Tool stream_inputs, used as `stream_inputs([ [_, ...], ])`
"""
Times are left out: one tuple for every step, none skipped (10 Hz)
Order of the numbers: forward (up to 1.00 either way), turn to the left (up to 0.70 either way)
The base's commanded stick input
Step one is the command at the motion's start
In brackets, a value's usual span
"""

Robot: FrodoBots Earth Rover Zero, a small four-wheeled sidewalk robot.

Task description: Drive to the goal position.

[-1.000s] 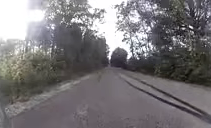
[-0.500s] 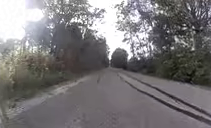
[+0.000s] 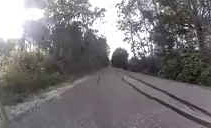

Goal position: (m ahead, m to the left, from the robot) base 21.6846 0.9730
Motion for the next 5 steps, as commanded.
stream_inputs([
  [0.7, 0.0],
  [0.7, 0.0],
  [0.7, 0.0],
  [0.7, 0.0],
  [0.7, 0.0],
])
